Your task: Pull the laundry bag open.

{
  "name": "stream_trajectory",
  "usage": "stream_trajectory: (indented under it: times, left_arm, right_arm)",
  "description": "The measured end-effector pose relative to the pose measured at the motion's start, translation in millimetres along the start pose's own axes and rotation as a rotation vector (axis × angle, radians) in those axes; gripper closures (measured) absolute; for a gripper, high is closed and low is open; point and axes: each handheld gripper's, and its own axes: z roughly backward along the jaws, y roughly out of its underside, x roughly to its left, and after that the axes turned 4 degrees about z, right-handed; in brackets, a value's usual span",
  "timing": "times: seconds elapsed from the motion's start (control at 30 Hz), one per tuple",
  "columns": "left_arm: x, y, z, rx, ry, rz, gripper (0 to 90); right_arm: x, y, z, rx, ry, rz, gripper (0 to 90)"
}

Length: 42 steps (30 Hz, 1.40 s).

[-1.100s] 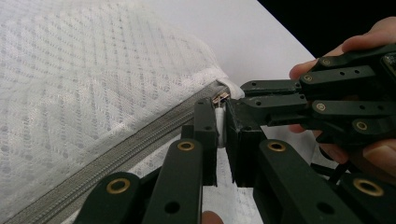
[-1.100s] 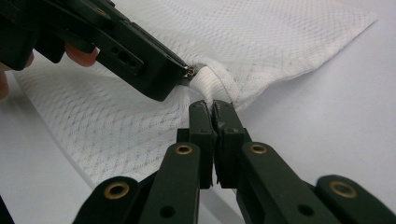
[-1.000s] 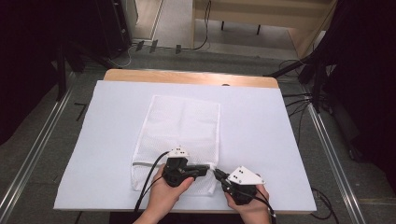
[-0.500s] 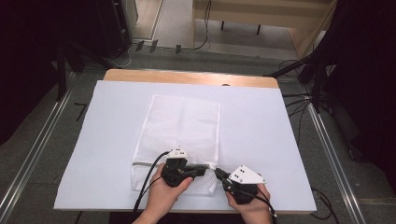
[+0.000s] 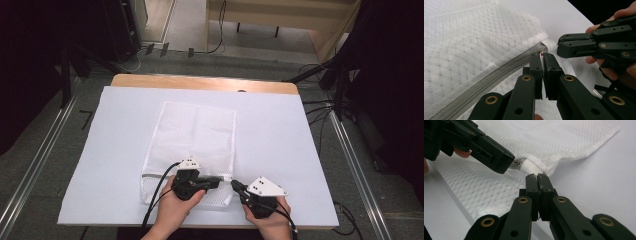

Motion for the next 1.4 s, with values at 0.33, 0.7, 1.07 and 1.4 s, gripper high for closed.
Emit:
stream_trajectory:
  times: [0.33,0.7,1.07,1.4]
  left_arm:
    - [2.9,1.7,1.1,0.005,-0.047,-0.031,87.5]
    - [15.8,3.7,15.6,-0.005,-0.078,-0.008,87.5]
    - [34.3,11.4,48.5,-0.029,-0.077,0.044,87.5]
    - [49.7,17.6,66.7,-0.052,-0.109,0.074,87.6]
  right_arm:
    - [2.2,-4.5,5.0,0.004,0.046,0.022,90.0]
    - [-6.8,-3.2,8.8,0.004,0.062,0.002,90.0]
    - [-6.8,-2.9,9.4,0.005,0.051,0.005,90.0]
    - [-6.6,-2.7,9.5,0.016,0.081,0.023,90.0]
